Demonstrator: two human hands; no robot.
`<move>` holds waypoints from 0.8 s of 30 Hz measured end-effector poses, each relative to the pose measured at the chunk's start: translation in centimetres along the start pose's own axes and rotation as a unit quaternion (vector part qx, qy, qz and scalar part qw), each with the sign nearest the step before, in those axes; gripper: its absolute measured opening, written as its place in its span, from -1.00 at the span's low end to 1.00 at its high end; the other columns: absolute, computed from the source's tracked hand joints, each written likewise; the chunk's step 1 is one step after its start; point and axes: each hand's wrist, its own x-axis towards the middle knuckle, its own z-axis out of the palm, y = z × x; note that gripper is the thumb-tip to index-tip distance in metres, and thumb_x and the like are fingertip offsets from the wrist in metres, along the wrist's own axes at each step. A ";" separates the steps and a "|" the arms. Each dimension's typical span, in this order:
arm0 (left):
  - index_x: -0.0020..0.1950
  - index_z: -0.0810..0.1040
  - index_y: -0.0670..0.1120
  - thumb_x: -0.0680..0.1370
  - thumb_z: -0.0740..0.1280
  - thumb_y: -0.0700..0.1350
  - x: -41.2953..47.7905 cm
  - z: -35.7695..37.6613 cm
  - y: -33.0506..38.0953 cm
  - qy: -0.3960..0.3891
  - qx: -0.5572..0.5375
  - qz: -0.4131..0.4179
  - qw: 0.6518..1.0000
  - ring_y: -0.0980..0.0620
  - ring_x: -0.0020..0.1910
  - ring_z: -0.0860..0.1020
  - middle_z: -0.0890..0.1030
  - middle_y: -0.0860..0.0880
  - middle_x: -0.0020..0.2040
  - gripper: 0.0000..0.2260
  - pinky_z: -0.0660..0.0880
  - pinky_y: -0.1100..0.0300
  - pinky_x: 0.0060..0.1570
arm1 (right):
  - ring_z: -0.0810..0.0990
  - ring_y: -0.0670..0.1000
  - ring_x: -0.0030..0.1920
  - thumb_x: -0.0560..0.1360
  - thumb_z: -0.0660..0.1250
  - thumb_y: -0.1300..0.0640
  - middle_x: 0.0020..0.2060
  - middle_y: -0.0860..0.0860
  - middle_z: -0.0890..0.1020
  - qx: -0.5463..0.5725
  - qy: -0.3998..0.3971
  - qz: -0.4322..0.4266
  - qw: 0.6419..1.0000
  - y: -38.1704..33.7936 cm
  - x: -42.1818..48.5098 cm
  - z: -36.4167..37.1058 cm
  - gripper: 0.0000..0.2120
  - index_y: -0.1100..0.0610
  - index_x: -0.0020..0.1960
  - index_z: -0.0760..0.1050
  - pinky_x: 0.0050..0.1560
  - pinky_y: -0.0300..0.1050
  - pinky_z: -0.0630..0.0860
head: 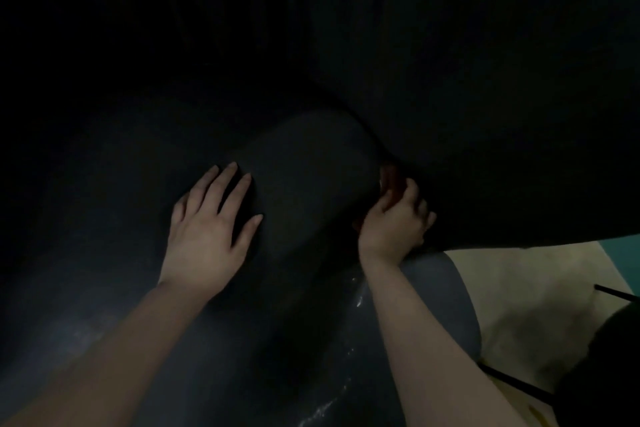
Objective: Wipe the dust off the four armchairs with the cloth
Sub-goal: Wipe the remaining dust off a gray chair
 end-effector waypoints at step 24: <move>0.50 0.37 -0.09 0.59 0.08 0.16 0.1 0.2 -0.3 0.005 0.009 0.003 1.000 -0.08 0.50 0.20 0.32 -0.09 0.52 -0.45 0.26 -0.11 0.36 | 0.49 0.18 0.19 0.52 0.30 0.26 0.25 0.09 0.57 0.070 -0.164 -0.527 0.831 -4.3 0.4 2.0 -0.65 0.15 0.30 0.54 0.27 0.07 0.45</move>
